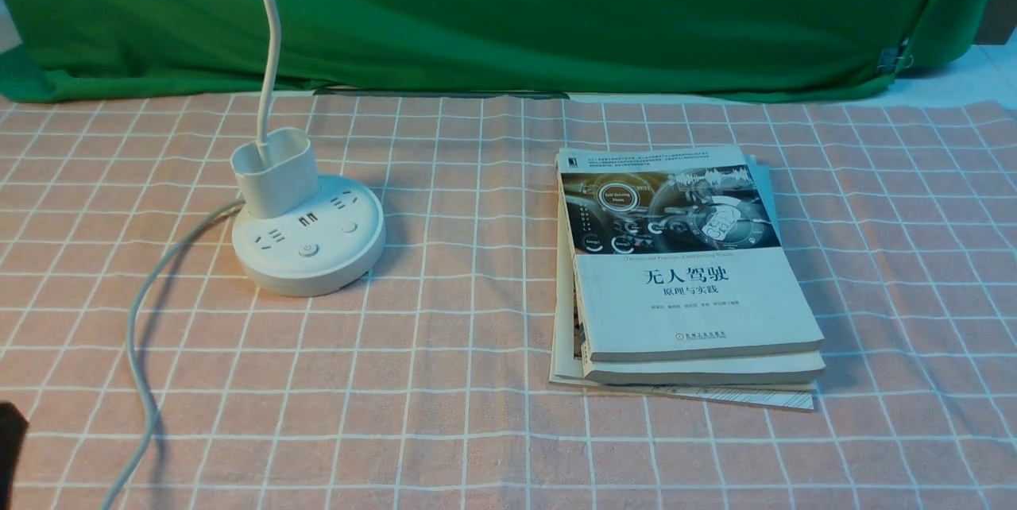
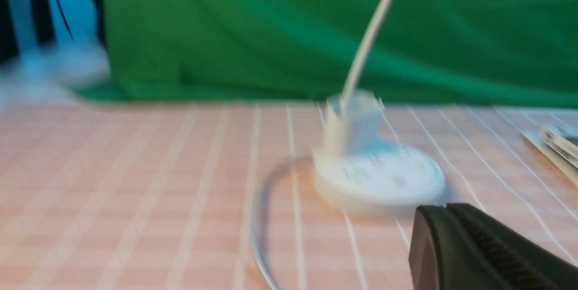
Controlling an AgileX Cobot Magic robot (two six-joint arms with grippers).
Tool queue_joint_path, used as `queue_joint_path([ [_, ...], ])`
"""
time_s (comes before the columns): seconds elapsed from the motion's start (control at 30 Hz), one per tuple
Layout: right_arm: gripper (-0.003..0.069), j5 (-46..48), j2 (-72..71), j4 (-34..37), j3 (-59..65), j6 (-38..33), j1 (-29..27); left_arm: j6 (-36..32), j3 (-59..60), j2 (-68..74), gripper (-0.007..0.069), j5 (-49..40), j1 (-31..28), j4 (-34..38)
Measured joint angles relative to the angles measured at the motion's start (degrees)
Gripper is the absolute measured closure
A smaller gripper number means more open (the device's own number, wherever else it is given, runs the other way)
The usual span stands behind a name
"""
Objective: Turn on the table lamp on the pink coffee tablecloth with your hand.
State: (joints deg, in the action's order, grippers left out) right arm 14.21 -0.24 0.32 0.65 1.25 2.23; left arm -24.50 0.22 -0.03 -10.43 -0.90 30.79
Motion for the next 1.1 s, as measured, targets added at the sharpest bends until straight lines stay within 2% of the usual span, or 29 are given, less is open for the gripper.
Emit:
queue_joint_path([
  [0.07,0.0421,0.0,0.0,0.0,0.0,0.0,0.0,9.6,0.1,0.0,0.0603,-4.2,0.2,-5.9],
  [0.17,0.0421,0.0,0.0,0.0,0.0,0.0,0.0,12.9,0.1,0.0,0.0603,-5.0,0.6,-8.3],
  [0.33,0.0421,0.0,0.0,0.0,0.0,0.0,0.0,8.1,0.1,-0.1,0.0603,-5.6,3.2,-9.9],
  [0.43,0.0421,0.0,0.0,0.0,0.0,0.0,0.0,7.7,0.1,-0.1,0.0603,-5.6,4.8,-10.2],
  [0.7,0.0421,0.0,0.0,0.0,0.0,0.0,0.0,17.4,0.1,-0.1,0.0603,-5.8,5.1,-18.7],
  [1.1,0.0421,-0.1,0.0,0.0,0.0,0.0,0.0,23.6,0.1,-0.1,0.0603,-5.8,5.1,-23.7],
])
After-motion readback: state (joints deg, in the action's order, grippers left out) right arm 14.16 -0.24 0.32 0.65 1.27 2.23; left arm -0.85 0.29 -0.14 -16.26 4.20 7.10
